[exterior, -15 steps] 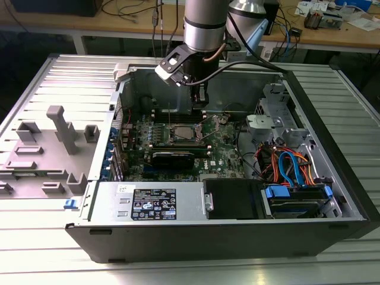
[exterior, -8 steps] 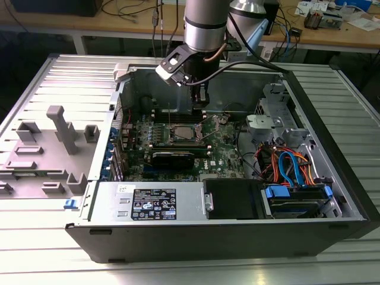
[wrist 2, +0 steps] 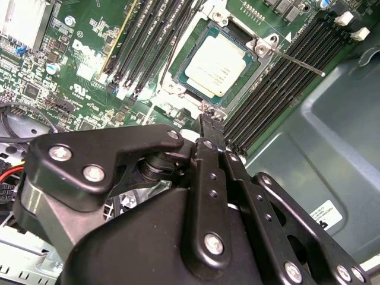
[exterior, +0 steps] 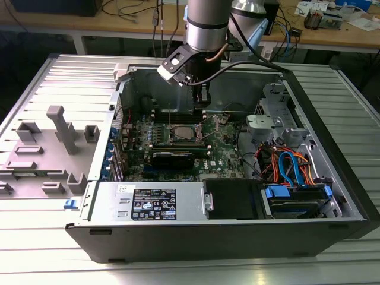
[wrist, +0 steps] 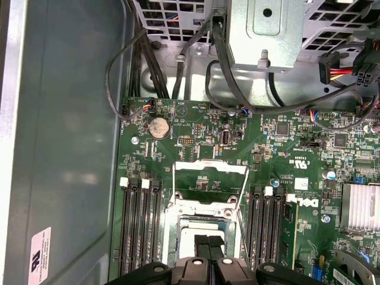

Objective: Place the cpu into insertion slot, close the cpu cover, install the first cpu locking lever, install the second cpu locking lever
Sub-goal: 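Close the cpu cover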

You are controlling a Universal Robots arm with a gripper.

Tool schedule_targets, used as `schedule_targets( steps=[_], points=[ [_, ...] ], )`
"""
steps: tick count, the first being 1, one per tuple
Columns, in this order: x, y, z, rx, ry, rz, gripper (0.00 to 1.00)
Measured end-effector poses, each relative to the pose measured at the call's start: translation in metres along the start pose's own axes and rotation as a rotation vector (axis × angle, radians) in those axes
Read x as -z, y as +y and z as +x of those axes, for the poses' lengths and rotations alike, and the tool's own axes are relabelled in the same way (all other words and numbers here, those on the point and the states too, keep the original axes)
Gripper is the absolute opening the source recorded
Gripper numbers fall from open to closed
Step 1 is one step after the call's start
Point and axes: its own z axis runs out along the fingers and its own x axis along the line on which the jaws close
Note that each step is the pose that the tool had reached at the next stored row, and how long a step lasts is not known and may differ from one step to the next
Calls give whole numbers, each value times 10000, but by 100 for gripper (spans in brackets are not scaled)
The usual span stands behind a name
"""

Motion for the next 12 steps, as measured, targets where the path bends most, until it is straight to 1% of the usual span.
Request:
schedule_targets(
  steps=[2,3,12],
  points=[
    [0,2,0,0,0,0,11],
    [0,21,-2,0,0,-1,11],
    [0,34,-3,0,0,0,11]
  ],
)
